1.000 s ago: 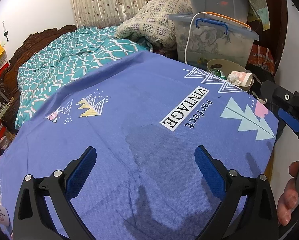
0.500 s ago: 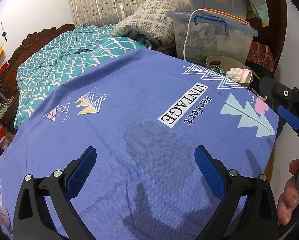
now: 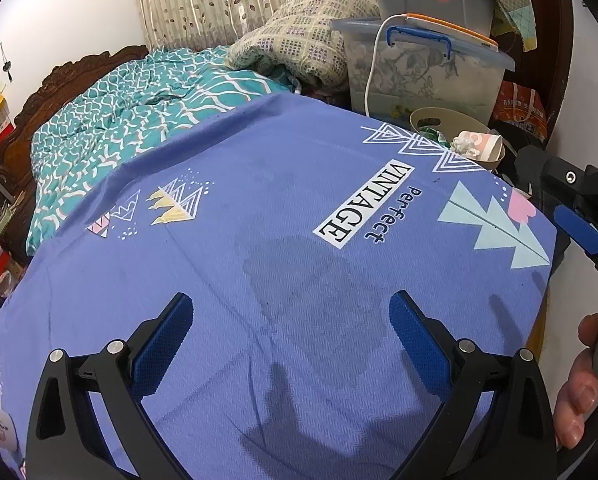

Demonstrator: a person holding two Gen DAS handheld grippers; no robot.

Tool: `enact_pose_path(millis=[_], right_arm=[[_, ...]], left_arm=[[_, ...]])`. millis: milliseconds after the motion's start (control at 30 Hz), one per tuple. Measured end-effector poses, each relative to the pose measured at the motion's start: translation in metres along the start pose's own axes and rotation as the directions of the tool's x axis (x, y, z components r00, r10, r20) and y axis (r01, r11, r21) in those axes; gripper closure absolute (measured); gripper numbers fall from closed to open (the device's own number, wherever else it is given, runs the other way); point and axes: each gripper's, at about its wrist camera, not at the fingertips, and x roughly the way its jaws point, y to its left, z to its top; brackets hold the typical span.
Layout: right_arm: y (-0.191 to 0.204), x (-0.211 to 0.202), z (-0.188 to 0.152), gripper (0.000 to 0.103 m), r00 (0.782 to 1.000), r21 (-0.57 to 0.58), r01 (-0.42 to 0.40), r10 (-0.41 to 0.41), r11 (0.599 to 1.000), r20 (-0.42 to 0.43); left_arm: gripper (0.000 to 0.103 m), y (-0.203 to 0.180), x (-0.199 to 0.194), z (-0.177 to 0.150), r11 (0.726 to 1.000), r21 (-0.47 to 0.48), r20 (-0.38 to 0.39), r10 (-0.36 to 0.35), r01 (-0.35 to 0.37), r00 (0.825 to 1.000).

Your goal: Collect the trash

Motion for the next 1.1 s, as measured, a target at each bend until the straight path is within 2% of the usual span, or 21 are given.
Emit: enact_pose_path(millis=[1100], right_arm=[[0.0012,0.0005,-0.0008,0.004,1.000,-0.002,0.001,-0.001,1.000,0.000]], left_arm=[[0.008,0.0015,0.0033,-0.0048,1.000,0.002,-0.013,-0.010,0.010,1.000]])
